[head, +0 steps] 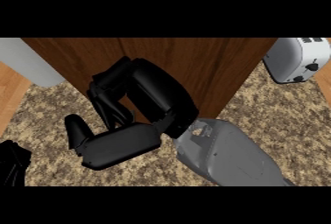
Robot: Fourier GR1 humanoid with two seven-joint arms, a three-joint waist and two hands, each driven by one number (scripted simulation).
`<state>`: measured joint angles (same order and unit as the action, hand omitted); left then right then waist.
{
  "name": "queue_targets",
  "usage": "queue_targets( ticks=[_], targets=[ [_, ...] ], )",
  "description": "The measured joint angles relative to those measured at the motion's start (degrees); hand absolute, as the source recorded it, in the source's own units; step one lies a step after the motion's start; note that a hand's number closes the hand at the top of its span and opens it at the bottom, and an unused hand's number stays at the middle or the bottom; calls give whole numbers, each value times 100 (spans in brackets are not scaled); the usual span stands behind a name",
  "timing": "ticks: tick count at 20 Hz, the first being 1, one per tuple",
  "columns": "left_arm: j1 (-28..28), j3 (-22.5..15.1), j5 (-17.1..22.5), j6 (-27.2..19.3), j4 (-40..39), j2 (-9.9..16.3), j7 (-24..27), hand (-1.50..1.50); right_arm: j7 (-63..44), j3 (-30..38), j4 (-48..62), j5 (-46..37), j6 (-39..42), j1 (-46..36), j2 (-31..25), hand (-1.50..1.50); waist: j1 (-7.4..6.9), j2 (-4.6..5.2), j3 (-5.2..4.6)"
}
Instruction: Pick up the wine, place it into the cabinet and close the cabinet
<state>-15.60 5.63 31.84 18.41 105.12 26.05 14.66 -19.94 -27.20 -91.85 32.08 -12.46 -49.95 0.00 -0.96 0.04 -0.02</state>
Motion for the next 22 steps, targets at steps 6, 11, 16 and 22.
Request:
queue_targets(
  ticks=[6,11,16,22],
  targets=[
    [44,59,-126,52,75,-123,-145,150,420,292,693,121,377,24,1,150,11,-37,-4],
    [-2,160,-112,142,144,-151,-210,150,645,543,1197,145,837,-77,-12,150,-17,-101,-25],
    [28,208,-162,194,100,-172,-201,150,1021,756,1704,66,1226,-208,-23,150,-57,-151,-54],
    [174,195,-186,131,89,-198,-323,150,1297,855,2063,38,1711,-301,-119,150,-95,-197,-80]
  ],
)
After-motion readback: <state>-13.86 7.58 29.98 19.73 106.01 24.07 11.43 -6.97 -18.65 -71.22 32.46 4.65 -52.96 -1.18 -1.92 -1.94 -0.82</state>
